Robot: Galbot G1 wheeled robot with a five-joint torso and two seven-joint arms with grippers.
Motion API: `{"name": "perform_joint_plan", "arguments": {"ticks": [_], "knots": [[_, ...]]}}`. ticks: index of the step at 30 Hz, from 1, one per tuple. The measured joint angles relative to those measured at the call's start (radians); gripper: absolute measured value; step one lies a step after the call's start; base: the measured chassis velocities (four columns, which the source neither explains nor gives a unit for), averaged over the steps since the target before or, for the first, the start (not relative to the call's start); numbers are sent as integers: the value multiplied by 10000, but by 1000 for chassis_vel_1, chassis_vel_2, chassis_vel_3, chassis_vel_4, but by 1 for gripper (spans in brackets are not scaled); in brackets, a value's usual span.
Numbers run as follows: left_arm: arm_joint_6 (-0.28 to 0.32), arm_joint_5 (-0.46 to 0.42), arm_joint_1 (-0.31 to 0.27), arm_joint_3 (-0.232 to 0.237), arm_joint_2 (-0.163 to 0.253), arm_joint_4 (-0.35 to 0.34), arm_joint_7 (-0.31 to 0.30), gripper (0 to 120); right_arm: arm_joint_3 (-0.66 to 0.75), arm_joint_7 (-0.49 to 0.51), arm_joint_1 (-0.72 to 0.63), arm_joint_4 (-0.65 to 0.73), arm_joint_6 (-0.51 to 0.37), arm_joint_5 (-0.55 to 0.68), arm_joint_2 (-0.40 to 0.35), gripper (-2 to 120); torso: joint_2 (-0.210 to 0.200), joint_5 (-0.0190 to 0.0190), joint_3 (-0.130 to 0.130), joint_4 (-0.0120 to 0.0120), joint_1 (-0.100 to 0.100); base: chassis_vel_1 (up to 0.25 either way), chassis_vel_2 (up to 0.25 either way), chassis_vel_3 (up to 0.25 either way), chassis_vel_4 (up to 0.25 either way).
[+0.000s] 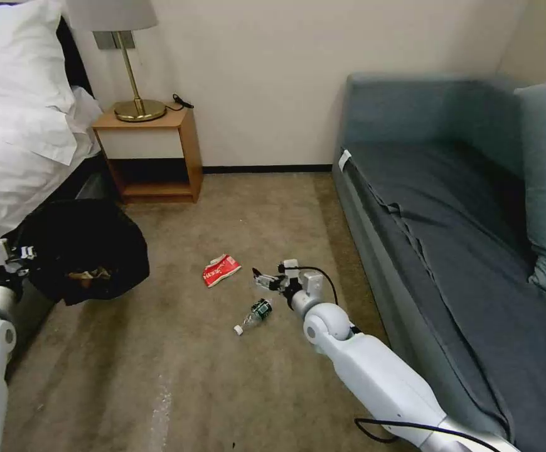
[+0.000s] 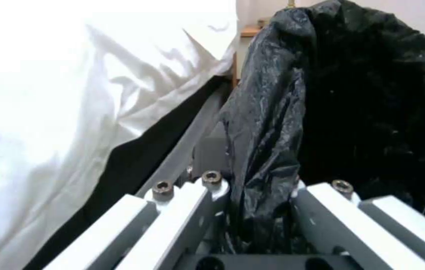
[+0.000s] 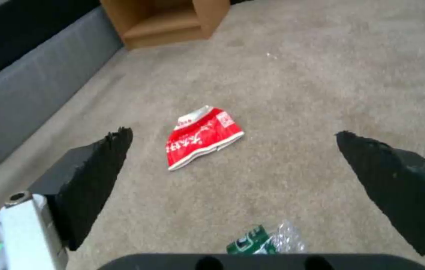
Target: Pick up the trash bin, then pick up the garbage on the floor and place it into the trash bin.
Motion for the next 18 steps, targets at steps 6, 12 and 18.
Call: {"name": "perform_joint_plan", "arguments": {"ticks": [6, 12, 18], "knots": [[-93, -102, 7, -64, 66, 205, 50, 4, 266, -296, -314, -90, 130, 92, 52, 100, 0, -1, 1, -2, 0, 0, 0, 0, 0], [-187, -164, -5, -78, 197, 428, 114, 4, 352, -452, -537, -89, 170, -38, 48, 100, 0, -1, 0, -2, 0, 0, 0, 0, 0], [-238, -306, -15, -177, 407, 579, 162, 4, 389, -600, -630, -253, 288, -186, 192, 100, 0, -1, 0, -2, 0, 0, 0, 0, 0]]}}
